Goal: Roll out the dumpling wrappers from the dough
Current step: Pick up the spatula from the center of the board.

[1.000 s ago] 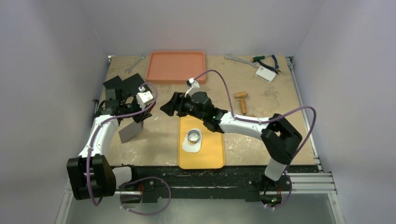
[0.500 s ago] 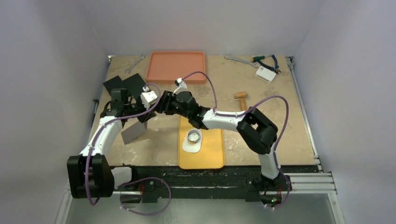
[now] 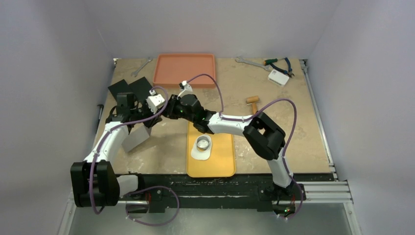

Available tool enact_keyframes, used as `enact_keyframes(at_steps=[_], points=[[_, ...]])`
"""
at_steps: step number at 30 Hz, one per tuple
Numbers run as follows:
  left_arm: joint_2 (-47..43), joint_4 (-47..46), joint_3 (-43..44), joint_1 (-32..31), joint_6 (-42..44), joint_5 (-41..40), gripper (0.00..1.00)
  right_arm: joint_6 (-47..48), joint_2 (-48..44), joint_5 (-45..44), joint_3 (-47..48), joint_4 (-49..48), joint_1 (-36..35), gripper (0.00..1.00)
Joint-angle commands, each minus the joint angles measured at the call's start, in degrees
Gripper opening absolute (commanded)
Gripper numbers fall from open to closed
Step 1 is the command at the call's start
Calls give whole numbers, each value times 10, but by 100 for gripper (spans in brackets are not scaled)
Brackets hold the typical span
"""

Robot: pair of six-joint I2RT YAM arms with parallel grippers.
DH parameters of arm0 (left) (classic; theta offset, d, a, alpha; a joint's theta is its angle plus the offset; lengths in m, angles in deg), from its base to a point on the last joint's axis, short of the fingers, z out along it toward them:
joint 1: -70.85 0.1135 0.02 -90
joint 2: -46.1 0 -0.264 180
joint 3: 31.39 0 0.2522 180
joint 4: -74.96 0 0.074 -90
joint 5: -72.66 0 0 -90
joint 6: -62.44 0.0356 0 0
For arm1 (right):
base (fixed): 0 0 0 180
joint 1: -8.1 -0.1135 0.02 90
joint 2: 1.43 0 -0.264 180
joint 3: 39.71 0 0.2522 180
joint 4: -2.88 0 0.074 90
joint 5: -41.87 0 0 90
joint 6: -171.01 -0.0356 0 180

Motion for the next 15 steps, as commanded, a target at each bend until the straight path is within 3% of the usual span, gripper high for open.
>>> enact_keyframes(at_steps=[1,4,6,8,11,15], points=[[-3,2,17,-12,11,62,0,12,-17,9,3,-19,-7,0],[13,103,73,-11,31,87,42,58,-58,15,-42,-67,1,0],[27,175,128,-10,33,108,59,88,-86,36,-53,-90,8,0],[37,237,184,-10,37,132,68,140,-110,51,-43,-72,10,0],[28,256,249,-11,5,128,70,217,-141,80,-19,-29,10,0],[-25,139,279,-10,-162,-40,72,327,-187,85,10,45,12,0]])
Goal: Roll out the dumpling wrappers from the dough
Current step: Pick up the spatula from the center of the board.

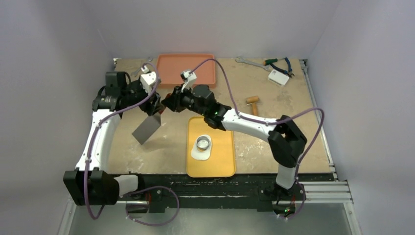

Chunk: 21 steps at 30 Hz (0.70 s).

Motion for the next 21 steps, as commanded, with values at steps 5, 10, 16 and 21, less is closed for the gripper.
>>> enact_keyframes(at_steps=[5,10,16,21], points=[[-40,-29,143,0,-187,-151,73,263,-131,26,96,147,-1,0],[-24,21,238,0,-214,-103,74,366,-190,-19,114,241,7,0],[-9,-2,185,-3,-241,-91,72,469,-288,-34,138,370,8,0],[28,-27,91,-52,-242,-123,71,503,-375,-70,144,513,7,0]])
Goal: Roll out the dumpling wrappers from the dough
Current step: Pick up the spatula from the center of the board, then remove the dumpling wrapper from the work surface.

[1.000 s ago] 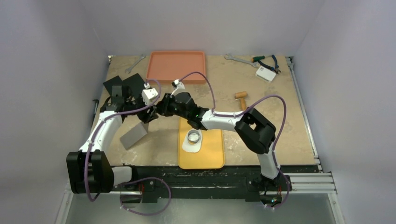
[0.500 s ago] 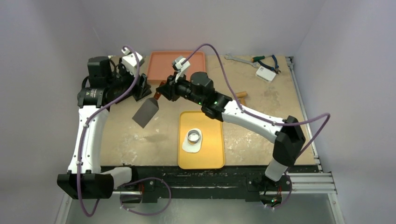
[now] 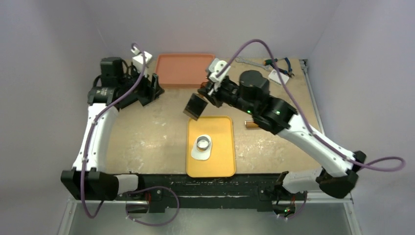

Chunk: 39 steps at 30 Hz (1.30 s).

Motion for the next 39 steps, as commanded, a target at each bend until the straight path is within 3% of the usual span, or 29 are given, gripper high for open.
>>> enact_keyframes(at_steps=[1,7,13,18,25,33,39], points=[[42,-23,-79,-60,-23,-39,71,63,-86,-57,47,148,1,0],[91,-66,-118,-185,-2,-155,74,77,-105,-88,39,298,0,0],[137,-114,-150,-240,18,-226,75,61,-202,-42,-104,214,0,0],[151,-178,-186,-247,-20,-255,75,43,-239,9,-166,184,-3,0],[178,-236,-204,-250,-81,-254,75,15,-288,3,-260,87,-6,0],[180,-274,-253,-250,-146,-265,69,25,-287,26,-285,51,-12,0],[215,-270,-231,-266,-70,-226,67,68,-274,70,-291,58,-19,0]])
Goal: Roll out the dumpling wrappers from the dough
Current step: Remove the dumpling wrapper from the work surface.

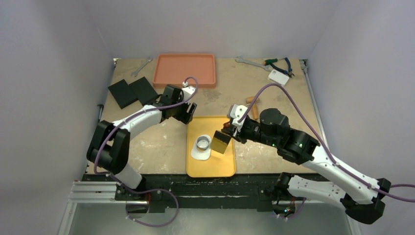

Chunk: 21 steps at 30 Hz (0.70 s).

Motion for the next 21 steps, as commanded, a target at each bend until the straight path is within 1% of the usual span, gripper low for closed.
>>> enact_keyframes(at_steps=[1,4,8,17,21], points=[[33,-2,32,-16,44,25,67,37,5,36,-1,-45,-8,0],[51,22,37,-17,43,6,66,44,4,33,-12,-68,-14,0],[49,0,10,-17,28,-4,67,57,12,2,-16,-70,-21,0],[81,-17,5,-17,1,1,67,62,18,-18,-36,-105,-29,0],[85,-28,-9,-17,-30,-1,67,69,25,-41,-37,-117,-50,0]])
